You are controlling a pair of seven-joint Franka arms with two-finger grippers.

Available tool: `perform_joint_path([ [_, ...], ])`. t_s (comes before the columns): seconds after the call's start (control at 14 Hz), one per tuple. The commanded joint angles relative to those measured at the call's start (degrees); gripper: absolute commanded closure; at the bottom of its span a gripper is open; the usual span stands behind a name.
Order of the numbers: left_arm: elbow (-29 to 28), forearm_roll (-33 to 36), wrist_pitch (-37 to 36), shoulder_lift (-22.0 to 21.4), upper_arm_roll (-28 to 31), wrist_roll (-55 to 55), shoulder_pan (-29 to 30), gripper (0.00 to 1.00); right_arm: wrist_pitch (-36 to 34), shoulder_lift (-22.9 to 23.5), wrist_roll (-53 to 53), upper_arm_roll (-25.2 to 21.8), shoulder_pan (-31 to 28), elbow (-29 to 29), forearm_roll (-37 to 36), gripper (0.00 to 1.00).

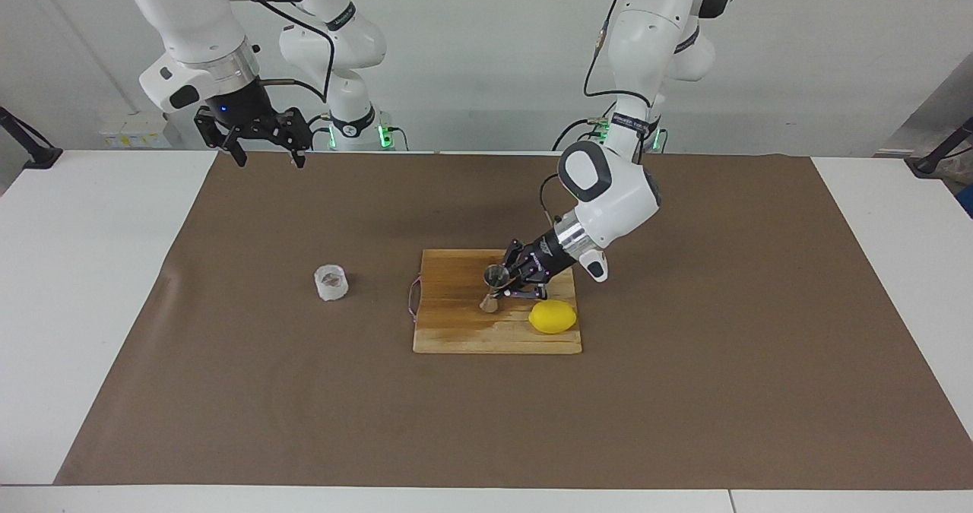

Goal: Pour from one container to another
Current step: 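Carry the silver cup with the left gripper onto the wooden board, then lower the silver cup onto the board and open the left gripper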

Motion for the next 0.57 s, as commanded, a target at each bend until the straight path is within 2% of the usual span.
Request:
perform_joint_path([
  [0.0,-0.7,-2.0,1.6,0.1,0.4,2.4,-1.7,1.00,-0.2,-0.5,0.0,0.4,-0.8,-0.5,0.8,0.00],
  [0.21,-3.2,-2.1,4.9,-0.1,0.4,4.2,-3.7,1.00,-0.2,-0.4,0.0,0.4,-0.8,-0.5,0.8,0.00],
  [0.5,-2.8,-3.3,5.4,-0.1,0.4,5.4,-4.1,1.00,-0.2,-0.4,0.0,0.4,-0.8,-0.5,0.8,0.00],
])
